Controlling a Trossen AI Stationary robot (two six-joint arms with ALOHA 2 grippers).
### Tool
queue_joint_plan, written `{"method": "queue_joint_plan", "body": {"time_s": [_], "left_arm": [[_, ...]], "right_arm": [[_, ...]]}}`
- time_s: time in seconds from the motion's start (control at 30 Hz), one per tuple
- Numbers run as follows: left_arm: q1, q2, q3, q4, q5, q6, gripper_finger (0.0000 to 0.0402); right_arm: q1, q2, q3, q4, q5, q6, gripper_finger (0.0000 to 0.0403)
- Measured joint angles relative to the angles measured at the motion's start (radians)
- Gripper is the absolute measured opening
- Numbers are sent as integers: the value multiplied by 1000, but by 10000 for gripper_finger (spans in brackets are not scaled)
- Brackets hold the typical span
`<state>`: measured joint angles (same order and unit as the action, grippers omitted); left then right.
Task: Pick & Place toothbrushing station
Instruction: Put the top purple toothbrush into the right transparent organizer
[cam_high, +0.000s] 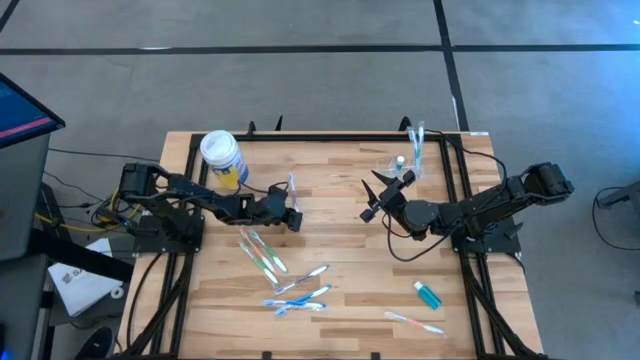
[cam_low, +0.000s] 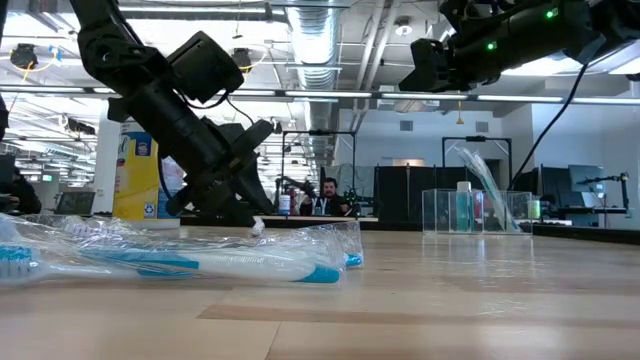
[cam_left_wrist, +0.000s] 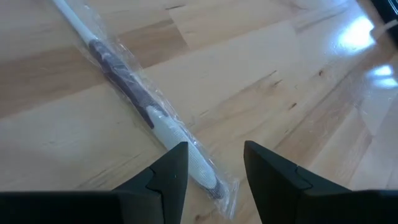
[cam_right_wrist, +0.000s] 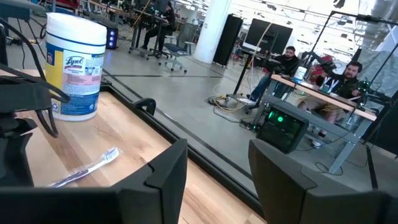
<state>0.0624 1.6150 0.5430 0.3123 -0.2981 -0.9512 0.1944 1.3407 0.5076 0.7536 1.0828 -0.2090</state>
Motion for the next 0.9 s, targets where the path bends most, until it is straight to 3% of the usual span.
{"method": "queue_joint_plan", "body": {"time_s": [0.47, 0.9], "left_arm": [[-6, 0, 0, -59, 0, -49, 150], [-11, 123, 66, -29, -16, -75, 140]], "right_arm": [[0, 0, 0, 1, 0, 0, 153], [-1, 0, 0, -5, 0, 0, 140]]}}
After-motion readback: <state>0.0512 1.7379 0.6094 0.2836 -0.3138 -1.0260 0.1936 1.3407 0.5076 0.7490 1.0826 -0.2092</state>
